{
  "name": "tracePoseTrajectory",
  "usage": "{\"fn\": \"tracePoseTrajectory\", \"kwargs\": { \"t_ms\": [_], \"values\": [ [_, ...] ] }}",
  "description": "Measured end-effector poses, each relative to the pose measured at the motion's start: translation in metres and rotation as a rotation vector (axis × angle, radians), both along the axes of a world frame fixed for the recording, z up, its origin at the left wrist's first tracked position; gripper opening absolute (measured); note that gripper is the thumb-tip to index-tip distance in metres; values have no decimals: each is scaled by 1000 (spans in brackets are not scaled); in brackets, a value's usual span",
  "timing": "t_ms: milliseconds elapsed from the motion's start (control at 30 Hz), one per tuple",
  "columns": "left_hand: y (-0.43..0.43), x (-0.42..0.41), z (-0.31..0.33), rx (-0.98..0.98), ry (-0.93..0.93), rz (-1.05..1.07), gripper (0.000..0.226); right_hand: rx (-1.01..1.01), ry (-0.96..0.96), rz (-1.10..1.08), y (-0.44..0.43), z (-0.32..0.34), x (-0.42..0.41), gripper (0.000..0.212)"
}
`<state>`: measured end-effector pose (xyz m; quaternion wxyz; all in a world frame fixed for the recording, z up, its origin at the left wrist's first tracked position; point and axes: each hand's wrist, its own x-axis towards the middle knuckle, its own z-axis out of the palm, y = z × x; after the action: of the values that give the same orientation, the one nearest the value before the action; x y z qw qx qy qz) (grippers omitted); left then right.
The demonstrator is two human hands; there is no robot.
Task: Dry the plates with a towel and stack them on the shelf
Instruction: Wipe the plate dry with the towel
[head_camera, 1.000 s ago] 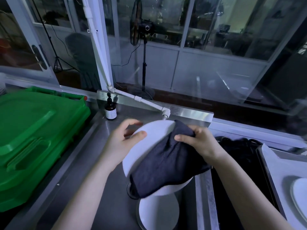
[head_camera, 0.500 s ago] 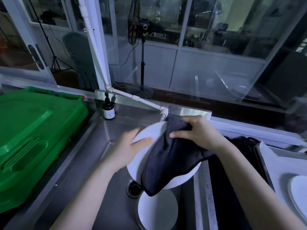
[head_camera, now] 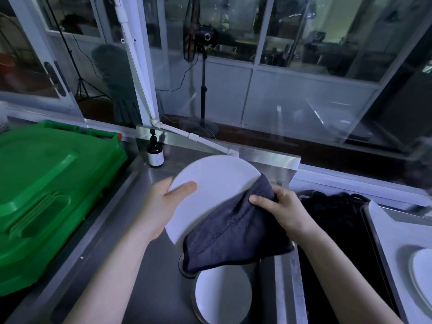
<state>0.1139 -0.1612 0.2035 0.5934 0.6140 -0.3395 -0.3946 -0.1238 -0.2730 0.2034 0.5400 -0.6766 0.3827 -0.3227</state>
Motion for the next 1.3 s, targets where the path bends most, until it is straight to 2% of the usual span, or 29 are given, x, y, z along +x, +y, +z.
{"fn": "tracePoseTrajectory", "kwargs": {
  "t_ms": [67,133,200,300,367,433,500,533,600,700,800,900,967,1033,1067,1133,1200,1233,1300],
  "values": [
    [-6,-1,6,37,-177,-139,55,-173,114,105,-7,19,8,8],
    [-12,-7,9,31,-417,-261,54,-298,250,209,-8,33,19,12],
    [-17,-8,9,-9,-497,-274,55,-321,300,217,-8,38,23,13],
    [-12,-1,0,-57,-402,-110,46,-293,195,65,-9,33,15,17],
    [-4,-4,-13,-20,-274,76,39,-166,-25,-109,-7,22,7,16],
    [1,-12,-27,-22,10,136,19,83,-263,-224,-1,9,5,22],
    [0,-19,-35,-46,304,52,19,260,-360,-248,5,-3,7,32],
    [-1,-20,-36,-50,354,24,22,297,-364,-246,7,-7,7,37],
    [-3,-17,-33,-57,279,37,21,283,-299,-238,6,-7,5,35],
    [-7,-10,-19,-114,54,18,13,25,-46,-120,-7,9,-2,6],
    [-13,-7,3,-167,-231,-122,36,-314,242,42,-17,37,7,13],
    [-18,-17,21,-265,-486,-235,38,-498,396,175,-16,56,24,27],
    [-16,-20,21,-294,-511,-220,40,-462,372,198,-15,60,26,24],
    [-12,-15,16,-272,-421,-145,40,-386,245,157,-14,54,18,11],
    [-9,-12,13,-248,-346,-87,43,-327,168,108,-11,47,13,12],
    [-4,-10,7,-217,-174,42,41,-123,-29,-14,0,24,5,13],
    [0,-9,5,-205,-62,123,29,109,-165,-92,10,6,2,27],
    [0,-8,5,-193,-48,131,26,164,-181,-97,12,1,1,26],
    [1,-4,6,-183,-56,64,37,128,-127,-58,11,5,1,13]
  ]
}}
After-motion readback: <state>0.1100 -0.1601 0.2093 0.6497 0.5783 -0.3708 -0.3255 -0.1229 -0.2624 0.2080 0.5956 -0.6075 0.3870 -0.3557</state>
